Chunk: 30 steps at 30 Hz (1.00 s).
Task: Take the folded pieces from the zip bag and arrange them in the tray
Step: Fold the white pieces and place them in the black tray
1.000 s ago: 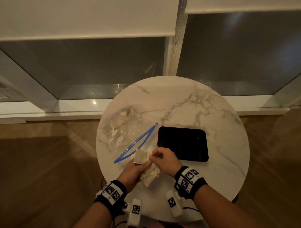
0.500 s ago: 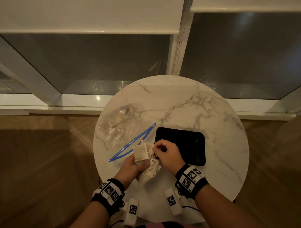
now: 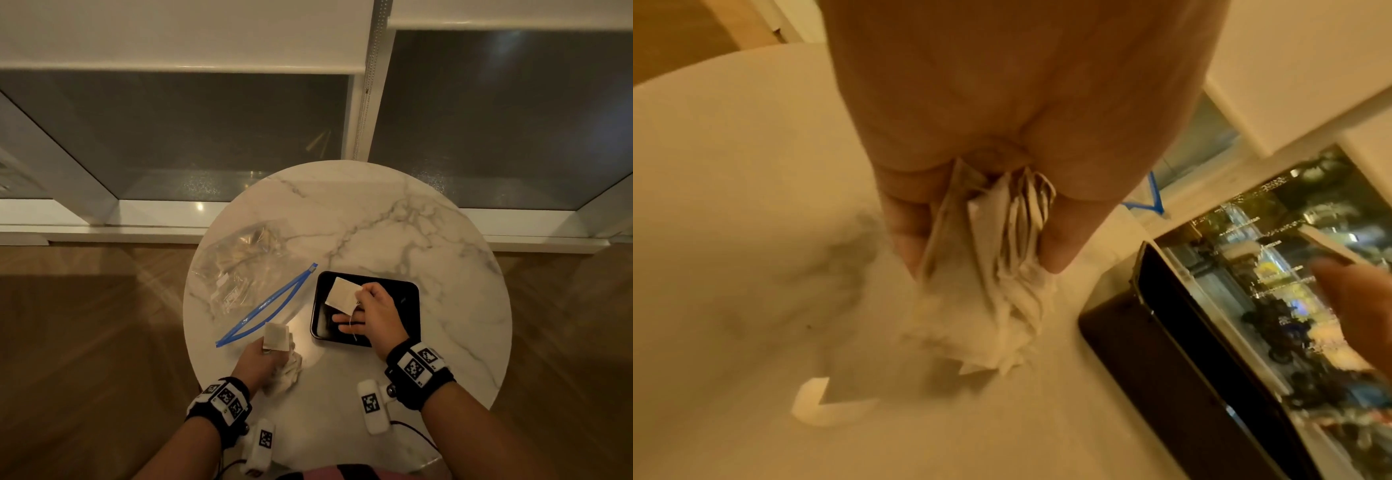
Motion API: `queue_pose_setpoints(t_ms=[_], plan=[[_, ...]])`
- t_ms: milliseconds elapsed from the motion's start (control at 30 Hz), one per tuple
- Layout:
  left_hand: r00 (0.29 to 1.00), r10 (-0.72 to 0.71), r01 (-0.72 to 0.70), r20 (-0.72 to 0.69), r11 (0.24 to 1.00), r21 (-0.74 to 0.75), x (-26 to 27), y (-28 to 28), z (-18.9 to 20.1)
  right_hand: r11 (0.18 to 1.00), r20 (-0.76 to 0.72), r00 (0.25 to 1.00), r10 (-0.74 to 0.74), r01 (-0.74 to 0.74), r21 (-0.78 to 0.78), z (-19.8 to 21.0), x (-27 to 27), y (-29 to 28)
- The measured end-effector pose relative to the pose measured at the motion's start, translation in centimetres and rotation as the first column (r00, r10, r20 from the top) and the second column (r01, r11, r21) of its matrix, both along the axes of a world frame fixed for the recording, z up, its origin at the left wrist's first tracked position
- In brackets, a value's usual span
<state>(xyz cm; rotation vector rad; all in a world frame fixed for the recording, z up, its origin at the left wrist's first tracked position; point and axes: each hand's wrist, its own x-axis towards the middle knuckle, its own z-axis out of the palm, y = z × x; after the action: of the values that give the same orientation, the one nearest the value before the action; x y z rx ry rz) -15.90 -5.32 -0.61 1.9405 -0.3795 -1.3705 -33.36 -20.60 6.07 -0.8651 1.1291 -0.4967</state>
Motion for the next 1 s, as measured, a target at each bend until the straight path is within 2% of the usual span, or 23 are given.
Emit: queue_pose_setpoints(t_ms=[100, 233, 267, 300, 367, 400, 433, 467, 500, 567, 633, 667, 700, 767, 833, 900, 933, 1000], plan=[[0.971, -0.126, 0.106, 0.203, 0.989, 0.107, 0.0, 0.0, -0.7, 0.998, -0.064, 0.995, 0.07, -0.07, 0.004, -0.3, -0.4, -0.6], [0.889, -0.282, 0.205, 0.362, 0.95, 0.236, 0.2, -0.3, -0.7, 0.974, -0.197, 0.964, 0.179, -0.202, -0.105, -1.1, -0.8, -1.4], [0.846, -0.341, 0.227, 0.41, 0.926, 0.302, 0.1, -0.4, -0.4, 0.957, -0.247, 0.946, 0.212, -0.251, -0.142, -1.3, -0.9, -1.6], [0.771, -0.429, 0.256, 0.471, 0.885, 0.388, 0.1, -0.6, 0.0, 0.934, -0.301, 0.921, 0.246, -0.309, -0.181, -1.5, -1.0, -1.8], [0.57, -0.578, 0.301, 0.584, 0.808, 0.506, -0.4, -1.2, 2.1, 0.838, -0.423, 0.846, 0.324, -0.464, -0.287, -1.7, -1.2, -2.3], [0.525, -0.568, 0.309, 0.634, 0.821, 0.48, -0.5, -1.7, 3.0, 0.743, -0.503, 0.787, 0.358, -0.566, -0.357, -1.7, -1.2, -2.6], [0.541, -0.499, 0.317, 0.677, 0.867, 0.385, -0.8, -2.3, 3.9, 0.624, -0.583, 0.715, 0.387, -0.668, -0.406, -1.6, -1.2, -2.9], [0.59, -0.402, 0.331, 0.7, 0.911, 0.245, -0.9, -2.8, 4.7, 0.516, -0.648, 0.649, 0.399, -0.743, -0.426, -1.4, -1.1, -3.1], [0.637, -0.328, 0.37, 0.697, 0.924, 0.096, -1.1, -3.4, 5.2, 0.433, -0.694, 0.601, 0.396, -0.789, -0.436, -1.0, -1.0, -3.2], [0.654, -0.35, 0.516, 0.671, 0.855, -0.056, -1.3, -4.8, 6.2, 0.342, -0.72, 0.576, 0.387, -0.815, -0.468, -0.4, -0.4, -3.5], [0.6, -0.388, 0.61, 0.7, 0.788, -0.085, -1.3, -6.3, 6.5, 0.298, -0.716, 0.575, 0.397, -0.818, -0.491, 0.1, 0.2, -3.8], [0.588, -0.377, 0.62, 0.716, 0.779, -0.099, -1.4, -6.9, 6.5, 0.297, -0.708, 0.577, 0.407, -0.816, -0.495, 0.3, 0.4, -4.0], [0.608, -0.35, 0.609, 0.712, 0.782, -0.135, -1.4, -7.3, 6.5, 0.308, -0.694, 0.59, 0.412, -0.807, -0.504, 0.4, 0.5, -4.1], [0.714, -0.287, 0.53, 0.638, 0.817, -0.226, -1.3, -7.8, 5.6, 0.385, -0.634, 0.669, 0.388, -0.743, -0.548, 0.3, 0.7, -4.1], [0.852, -0.212, 0.384, 0.48, 0.874, -0.296, -1.3, -7.9, 4.7, 0.578, -0.522, 0.791, 0.319, -0.599, -0.554, -0.2, 0.6, -3.8], [0.947, -0.122, 0.224, 0.298, 0.915, -0.336, -1.6, -7.8, 4.0, 0.795, -0.414, 0.874, 0.256, -0.434, -0.424, -1.2, 0.4, -3.5], [0.972, -0.083, 0.157, 0.222, 0.928, -0.339, -1.8, -7.8, 3.7, 0.855, -0.38, 0.891, 0.249, -0.386, -0.345, -1.9, 0.3, -3.4], [0.993, -0.034, 0.069, 0.113, 0.945, -0.319, -2.0, -7.9, 3.0, 0.888, -0.358, 0.891, 0.278, -0.381, -0.259, -3.2, 0.1, -3.2]])
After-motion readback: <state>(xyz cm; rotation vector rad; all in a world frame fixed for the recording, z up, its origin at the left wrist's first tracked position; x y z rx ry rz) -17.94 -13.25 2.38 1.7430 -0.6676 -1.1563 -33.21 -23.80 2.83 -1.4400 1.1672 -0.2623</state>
